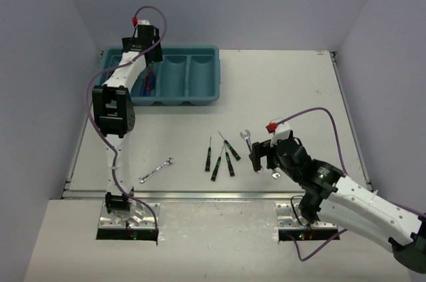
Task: Sort the tools into containers
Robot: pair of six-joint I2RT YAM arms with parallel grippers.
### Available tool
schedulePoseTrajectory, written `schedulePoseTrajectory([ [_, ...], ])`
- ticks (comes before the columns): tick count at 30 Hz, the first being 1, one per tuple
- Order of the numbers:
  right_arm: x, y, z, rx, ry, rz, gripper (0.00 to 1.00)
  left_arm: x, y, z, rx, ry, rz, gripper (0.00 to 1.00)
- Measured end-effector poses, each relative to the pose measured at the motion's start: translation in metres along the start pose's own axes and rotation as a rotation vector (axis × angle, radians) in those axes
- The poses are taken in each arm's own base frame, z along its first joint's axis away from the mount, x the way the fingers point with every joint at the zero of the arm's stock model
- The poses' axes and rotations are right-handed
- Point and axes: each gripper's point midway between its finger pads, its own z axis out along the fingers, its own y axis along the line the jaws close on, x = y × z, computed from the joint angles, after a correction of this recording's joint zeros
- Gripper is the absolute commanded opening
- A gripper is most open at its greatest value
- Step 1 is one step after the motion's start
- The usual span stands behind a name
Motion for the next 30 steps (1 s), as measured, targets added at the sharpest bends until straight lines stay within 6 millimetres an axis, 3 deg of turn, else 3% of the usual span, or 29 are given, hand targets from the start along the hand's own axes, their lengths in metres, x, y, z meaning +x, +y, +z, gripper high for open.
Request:
schedulePoseTrajectory([
  [3, 0.005, 0.0, 0.004, 0.009, 0.025, -0.01, 0.99, -0.03, 0.003, -0.044, 0.046, -0.044, -0.056, 1.0],
  [5, 0.011, -0.001, 0.007, 0.018, 0.052, -0.02, 0.99, -0.059, 0.009, -0.096, 0.098, -0.108, -0.139, 1.0],
  [7, 0.018, -0.002, 0.011, 0.032, 0.089, -0.033, 0.99, -0.067, 0.023, -0.159, 0.176, -0.17, -0.258, 1.0],
  [10, 0.029, -0.002, 0.015, 0.058, 0.167, -0.046, 0.96, -0.042, 0.043, -0.264, 0.384, -0.265, -0.423, 1.0],
  [12, 0.031, 0.0, 0.018, 0.076, 0.227, -0.047, 0.87, -0.009, 0.051, -0.314, 0.523, -0.312, -0.492, 1.0],
  [15, 0.029, 0.007, 0.023, 0.082, 0.289, -0.046, 0.66, 0.019, 0.057, -0.373, 0.714, -0.411, -0.537, 1.0],
  [17, 0.028, 0.014, 0.03, 0.07, 0.33, -0.06, 0.59, 0.042, 0.051, -0.38, 0.78, -0.406, -0.503, 1.0],
  [20, 0.025, 0.026, 0.046, 0.051, 0.389, -0.108, 0.55, 0.092, 0.042, -0.367, 0.792, -0.301, -0.439, 1.0],
  [25, 0.025, 0.039, 0.082, 0.043, 0.487, -0.199, 0.52, 0.151, 0.034, -0.344, 0.765, -0.151, -0.368, 1.0],
  [30, 0.045, 0.038, 0.117, 0.043, 0.595, -0.215, 0.46, 0.168, 0.016, -0.355, 0.868, -0.105, -0.309, 1.0],
])
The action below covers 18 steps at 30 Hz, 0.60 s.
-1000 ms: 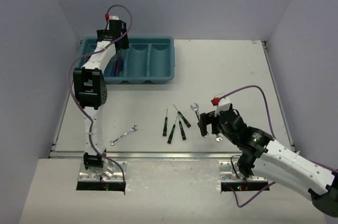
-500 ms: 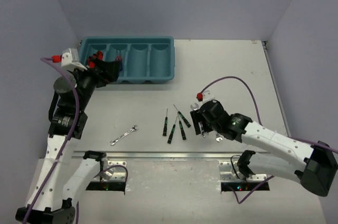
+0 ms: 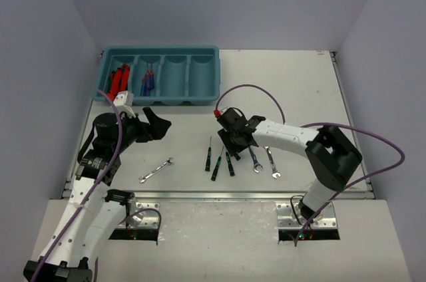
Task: Sort the tools into containers
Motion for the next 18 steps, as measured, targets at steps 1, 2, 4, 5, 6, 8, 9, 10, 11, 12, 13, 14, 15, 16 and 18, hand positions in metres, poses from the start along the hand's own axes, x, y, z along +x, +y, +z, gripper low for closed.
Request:
schedulePoseTrajectory([
  [1, 0.004, -0.001, 0.006, -0.002, 0.022, -0.001, 0.43, 0.001, -0.003, 0.0, 0.011, 0.006, 0.005, 1.0],
  [2, 0.008, -0.002, 0.01, -0.003, 0.043, -0.001, 0.39, 0.002, -0.005, -0.001, 0.022, 0.008, 0.008, 1.0],
  [4, 0.012, -0.002, 0.018, -0.009, 0.078, 0.0, 0.33, 0.003, -0.009, -0.002, 0.04, 0.008, 0.014, 1.0],
  [5, 0.013, -0.001, 0.021, -0.015, 0.089, 0.001, 0.27, 0.002, -0.011, -0.003, 0.046, 0.006, 0.015, 1.0],
  [6, 0.014, 0.0, 0.025, -0.02, 0.099, 0.004, 0.24, 0.001, -0.012, -0.004, 0.052, 0.001, 0.018, 1.0],
  [8, 0.01, 0.003, 0.029, -0.038, 0.099, 0.012, 0.16, -0.001, -0.015, -0.006, 0.064, -0.011, 0.023, 1.0],
  [9, 0.008, 0.003, 0.03, -0.041, 0.096, 0.019, 0.14, -0.001, -0.016, -0.007, 0.069, -0.013, 0.025, 1.0],
  [10, 0.007, 0.002, 0.03, -0.041, 0.096, 0.029, 0.1, -0.001, -0.017, -0.007, 0.072, -0.015, 0.027, 1.0],
  [11, 0.007, 0.001, 0.03, -0.042, 0.097, 0.04, 0.08, -0.001, -0.017, -0.007, 0.073, -0.015, 0.028, 1.0],
  [12, 0.007, 0.0, 0.03, -0.043, 0.098, 0.054, 0.06, -0.001, -0.018, -0.007, 0.075, -0.016, 0.028, 1.0],
  [13, 0.007, -0.002, 0.03, -0.041, 0.098, 0.067, 0.04, -0.002, -0.018, -0.008, 0.075, -0.02, 0.029, 1.0],
  [14, 0.007, -0.004, 0.03, -0.034, 0.096, 0.081, 0.0, -0.003, -0.018, -0.008, 0.076, -0.026, 0.03, 1.0],
  [15, 0.008, -0.008, 0.028, -0.016, 0.092, 0.095, 0.0, -0.004, -0.019, -0.008, 0.075, -0.029, 0.027, 1.0],
  [16, 0.01, -0.013, 0.025, 0.001, 0.092, 0.108, 0.0, -0.004, -0.018, -0.007, 0.073, -0.028, 0.021, 1.0],
  [18, 0.009, -0.017, 0.013, 0.006, 0.06, 0.14, 0.0, -0.003, -0.024, -0.004, 0.104, -0.019, -0.008, 1.0],
])
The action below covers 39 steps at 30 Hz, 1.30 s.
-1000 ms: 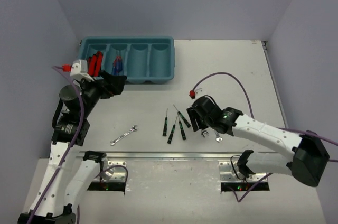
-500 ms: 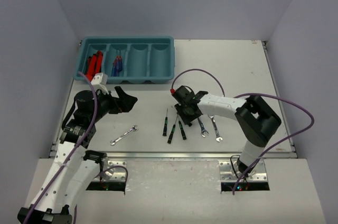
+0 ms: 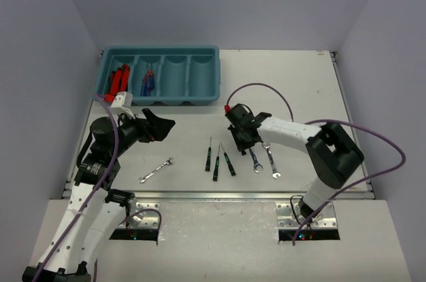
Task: Sort the tools into containers
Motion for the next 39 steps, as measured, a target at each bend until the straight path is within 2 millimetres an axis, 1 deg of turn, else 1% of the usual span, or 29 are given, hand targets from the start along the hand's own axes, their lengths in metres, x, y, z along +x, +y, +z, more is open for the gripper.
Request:
schedulePoseTrajectory([
  [2, -0.006, 0.003, -0.019, -0.054, -0.074, 0.03, 0.0, 0.0, -0.011, 0.008, 0.076, -0.017, -0.037, 1.0],
  [3, -0.011, 0.012, -0.033, -0.136, -0.135, 0.041, 0.0, 0.003, -0.018, 0.013, 0.137, -0.027, -0.071, 1.0],
  [4, -0.016, 0.023, -0.049, -0.23, -0.211, 0.045, 0.0, 0.01, -0.025, 0.018, 0.201, -0.034, -0.102, 1.0],
  [7, -0.033, 0.055, -0.103, -0.502, -0.457, 0.018, 0.0, 0.043, -0.039, 0.028, 0.316, 0.031, -0.193, 1.0],
  [8, -0.035, 0.065, -0.12, -0.585, -0.52, -0.003, 0.0, 0.05, -0.05, 0.031, 0.351, 0.053, -0.204, 1.0],
  [10, -0.035, 0.081, -0.145, -0.723, -0.599, -0.048, 0.0, 0.058, -0.078, 0.036, 0.431, 0.092, -0.205, 0.99],
  [12, -0.035, 0.094, -0.161, -0.826, -0.635, -0.084, 0.0, 0.062, -0.102, 0.04, 0.494, 0.118, -0.199, 0.98],
  [13, -0.035, 0.1, -0.168, -0.868, -0.646, -0.097, 0.0, 0.061, -0.112, 0.041, 0.522, 0.119, -0.193, 0.95],
  [14, -0.034, 0.104, -0.173, -0.906, -0.654, -0.111, 0.0, 0.058, -0.119, 0.043, 0.536, 0.108, -0.192, 0.84],
  [15, -0.034, 0.107, -0.178, -0.937, -0.661, -0.122, 0.0, 0.054, -0.125, 0.046, 0.547, 0.093, -0.192, 0.76],
  [16, -0.033, 0.11, -0.183, -0.965, -0.665, -0.133, 0.0, 0.051, -0.129, 0.048, 0.554, 0.081, -0.194, 0.58],
  [18, -0.032, 0.115, -0.191, -1.01, -0.677, -0.151, 0.0, 0.048, -0.134, 0.052, 0.56, 0.061, -0.198, 0.38],
  [19, -0.032, 0.117, -0.194, -1.025, -0.682, -0.157, 0.0, 0.048, -0.135, 0.054, 0.559, 0.058, -0.201, 0.31],
  [20, -0.032, 0.118, -0.197, -1.037, -0.685, -0.162, 0.0, 0.049, -0.135, 0.056, 0.554, 0.058, -0.206, 0.21],
  [21, -0.032, 0.118, -0.197, -1.044, -0.685, -0.163, 0.0, 0.05, -0.136, 0.058, 0.554, 0.059, -0.209, 0.09],
  [22, -0.031, 0.119, -0.197, -1.047, -0.682, -0.161, 0.0, 0.051, -0.137, 0.059, 0.555, 0.06, -0.211, 0.02],
  [23, -0.03, 0.118, -0.196, -1.042, -0.678, -0.155, 0.0, 0.052, -0.139, 0.06, 0.562, 0.062, -0.208, 0.0],
  [24, -0.03, 0.117, -0.194, -1.038, -0.674, -0.148, 0.12, 0.051, -0.141, 0.06, 0.568, 0.064, -0.205, 0.0],
  [26, -0.031, 0.116, -0.192, -1.029, -0.675, -0.136, 0.67, 0.051, -0.145, 0.063, 0.571, 0.07, -0.201, 0.0],
  [27, -0.033, 0.114, -0.191, -1.015, -0.677, -0.124, 0.81, 0.051, -0.145, 0.065, 0.565, 0.075, -0.198, 0.0],
  [29, -0.037, 0.108, -0.185, -0.964, -0.677, -0.087, 0.83, 0.051, -0.141, 0.074, 0.523, 0.084, -0.179, 0.0],
  [30, -0.037, 0.104, -0.18, -0.925, -0.669, -0.063, 0.83, 0.046, -0.139, 0.082, 0.478, 0.081, -0.16, 0.0],
  [31, -0.039, 0.097, -0.172, -0.864, -0.658, -0.027, 0.84, 0.04, -0.135, 0.092, 0.424, 0.071, -0.14, 0.0],
  [32, -0.039, 0.087, -0.164, -0.792, -0.644, 0.013, 0.87, 0.032, -0.13, 0.101, 0.364, 0.059, -0.118, 0.0],
  [34, -0.04, 0.063, -0.149, -0.637, -0.627, 0.096, 0.91, 0.011, -0.116, 0.125, 0.201, 0.025, -0.067, 0.0],
  [36, -0.035, 0.031, -0.135, -0.452, -0.617, 0.177, 0.93, -0.011, -0.092, 0.148, 0.03, 0.007, -0.016, 0.0],
  [37, -0.03, 0.016, -0.132, -0.375, -0.619, 0.203, 0.93, -0.025, -0.077, 0.161, -0.046, 0.002, 0.004, 0.0],
  [39, -0.021, -0.008, -0.132, -0.268, -0.635, 0.234, 0.93, -0.059, -0.036, 0.187, -0.213, -0.03, 0.032, 0.0],
])
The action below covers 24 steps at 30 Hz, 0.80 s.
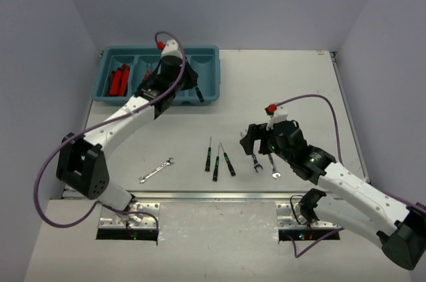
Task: Sort the tools into containers
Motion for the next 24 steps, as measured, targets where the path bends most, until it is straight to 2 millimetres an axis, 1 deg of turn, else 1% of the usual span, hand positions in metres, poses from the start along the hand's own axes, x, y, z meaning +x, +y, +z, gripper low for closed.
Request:
schedulePoseTrajectory([
  [2, -0.002, -0.016, -0.009, 0.072, -0.028, -0.009, 0.94, -0.03, 0.051, 0.031, -0.2, -0.017, 0.037, 0.0],
  [5, 0.003, -0.031, -0.015, 0.131, -0.034, -0.027, 0.96, -0.07, 0.112, 0.071, -0.468, -0.014, 0.132, 0.0],
  [6, 0.008, -0.035, -0.015, 0.146, -0.024, -0.034, 0.96, -0.078, 0.125, 0.082, -0.525, -0.011, 0.164, 0.0],
  [7, 0.013, -0.04, -0.015, 0.161, -0.01, -0.041, 0.96, -0.086, 0.134, 0.097, -0.559, -0.018, 0.182, 0.02],
  [8, 0.02, -0.043, -0.014, 0.171, 0.007, -0.048, 0.96, -0.086, 0.143, 0.106, -0.596, 0.002, 0.211, 0.14],
  [9, 0.025, -0.045, -0.012, 0.177, 0.026, -0.053, 0.95, -0.081, 0.15, 0.114, -0.625, 0.032, 0.241, 0.19],
  [10, 0.032, -0.047, -0.01, 0.184, 0.047, -0.06, 0.94, -0.074, 0.156, 0.12, -0.645, 0.063, 0.266, 0.3],
  [13, 0.051, -0.049, -0.004, 0.186, 0.131, -0.075, 0.86, -0.051, 0.17, 0.136, -0.68, 0.155, 0.307, 0.78],
  [14, 0.057, -0.049, -0.002, 0.183, 0.159, -0.078, 0.83, -0.043, 0.175, 0.14, -0.691, 0.186, 0.318, 0.87],
  [15, 0.062, -0.047, 0.0, 0.172, 0.184, -0.079, 0.76, -0.035, 0.179, 0.14, -0.701, 0.217, 0.326, 0.97],
  [16, 0.068, -0.044, 0.001, 0.151, 0.211, -0.076, 0.72, -0.028, 0.182, 0.138, -0.708, 0.244, 0.33, 1.0],
  [18, 0.077, -0.037, 0.003, 0.117, 0.256, -0.066, 0.61, -0.022, 0.183, 0.134, -0.711, 0.273, 0.325, 1.0],
  [20, 0.084, -0.03, 0.004, 0.091, 0.3, -0.059, 0.57, -0.025, 0.178, 0.128, -0.696, 0.271, 0.311, 1.0],
  [22, 0.088, -0.023, 0.008, 0.081, 0.333, -0.067, 0.55, -0.03, 0.169, 0.112, -0.674, 0.268, 0.297, 1.0],
  [24, 0.091, -0.016, 0.011, 0.08, 0.37, -0.087, 0.54, -0.039, 0.155, 0.087, -0.647, 0.235, 0.275, 1.0],
])
